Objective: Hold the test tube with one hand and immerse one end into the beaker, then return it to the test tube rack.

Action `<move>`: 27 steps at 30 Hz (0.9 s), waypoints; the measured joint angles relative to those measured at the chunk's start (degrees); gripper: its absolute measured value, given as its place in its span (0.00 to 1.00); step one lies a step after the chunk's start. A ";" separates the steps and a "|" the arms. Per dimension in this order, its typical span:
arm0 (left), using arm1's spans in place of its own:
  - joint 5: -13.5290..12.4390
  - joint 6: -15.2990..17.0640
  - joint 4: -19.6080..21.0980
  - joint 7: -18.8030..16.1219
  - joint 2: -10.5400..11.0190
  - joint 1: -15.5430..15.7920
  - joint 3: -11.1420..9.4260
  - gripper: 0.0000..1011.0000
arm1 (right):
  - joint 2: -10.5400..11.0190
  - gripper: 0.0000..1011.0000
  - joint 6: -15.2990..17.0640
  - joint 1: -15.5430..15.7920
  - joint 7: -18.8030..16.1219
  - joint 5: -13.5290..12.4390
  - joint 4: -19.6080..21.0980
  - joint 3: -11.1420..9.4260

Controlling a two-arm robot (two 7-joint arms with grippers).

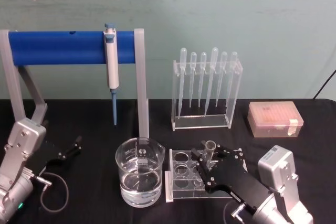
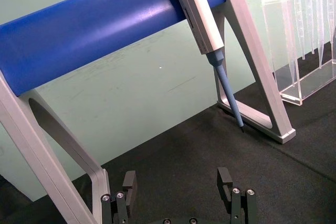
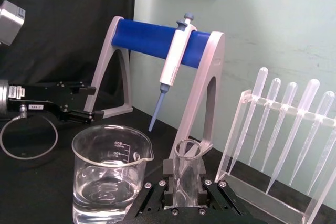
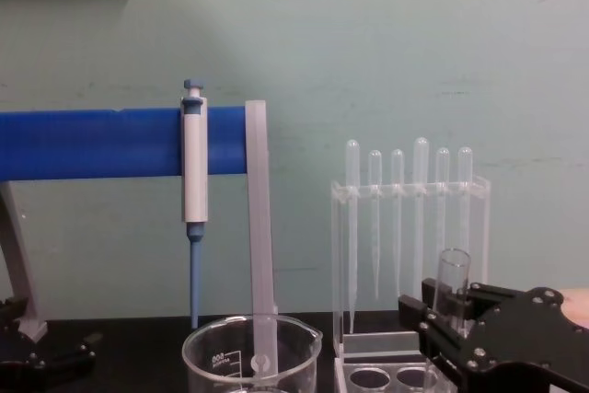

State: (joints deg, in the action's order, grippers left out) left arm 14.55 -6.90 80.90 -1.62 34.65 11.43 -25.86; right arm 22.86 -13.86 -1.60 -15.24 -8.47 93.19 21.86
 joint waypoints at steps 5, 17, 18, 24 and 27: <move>0.00 0.00 0.00 0.00 0.00 0.00 0.00 0.99 | -0.39 0.22 0.08 0.41 -0.34 0.40 0.50 -0.65; 0.00 0.00 0.00 0.00 0.00 0.00 0.00 0.99 | -1.28 0.22 3.67 0.85 -2.11 -0.05 2.78 -2.63; 0.00 0.00 0.00 0.00 0.00 0.00 0.00 0.99 | -1.32 0.22 4.24 0.80 -2.30 -0.14 3.04 -2.78; 0.00 0.00 0.00 0.00 0.00 0.00 0.00 0.99 | -1.56 0.22 8.25 -0.03 -3.27 -0.37 4.99 -3.62; 0.00 0.00 0.00 0.00 0.00 0.00 0.00 0.99 | -1.68 0.22 9.84 -0.67 -3.75 -0.46 5.61 -3.81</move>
State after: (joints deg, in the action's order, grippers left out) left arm 14.55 -6.91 80.90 -1.62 34.65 11.43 -25.86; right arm 21.18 -4.02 -2.27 -18.99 -8.93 98.80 18.05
